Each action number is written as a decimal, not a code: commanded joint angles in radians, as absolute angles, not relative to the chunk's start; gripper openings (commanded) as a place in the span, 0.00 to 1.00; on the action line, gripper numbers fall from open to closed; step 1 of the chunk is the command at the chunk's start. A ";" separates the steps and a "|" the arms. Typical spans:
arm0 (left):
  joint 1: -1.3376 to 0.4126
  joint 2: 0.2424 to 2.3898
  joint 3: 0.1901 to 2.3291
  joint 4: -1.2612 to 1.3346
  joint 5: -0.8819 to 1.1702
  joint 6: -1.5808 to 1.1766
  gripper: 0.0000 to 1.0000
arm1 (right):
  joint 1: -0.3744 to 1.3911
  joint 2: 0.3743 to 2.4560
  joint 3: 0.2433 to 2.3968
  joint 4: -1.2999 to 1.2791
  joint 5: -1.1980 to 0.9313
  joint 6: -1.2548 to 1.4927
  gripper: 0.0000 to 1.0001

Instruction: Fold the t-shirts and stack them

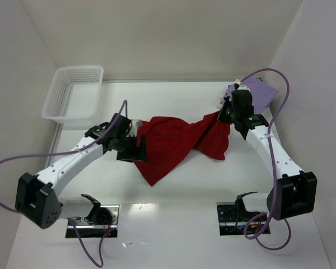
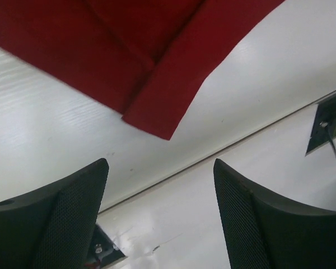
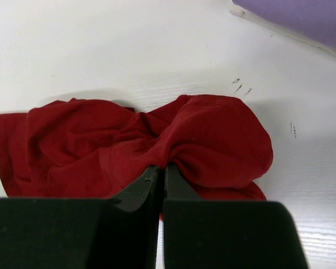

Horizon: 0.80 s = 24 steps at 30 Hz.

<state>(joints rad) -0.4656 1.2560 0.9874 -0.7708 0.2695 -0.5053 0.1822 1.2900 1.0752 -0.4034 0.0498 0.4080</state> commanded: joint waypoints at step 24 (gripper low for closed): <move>-0.604 1.649 0.965 -0.581 0.184 -0.540 0.50 | 0.175 1.330 1.097 -0.327 0.048 0.397 0.00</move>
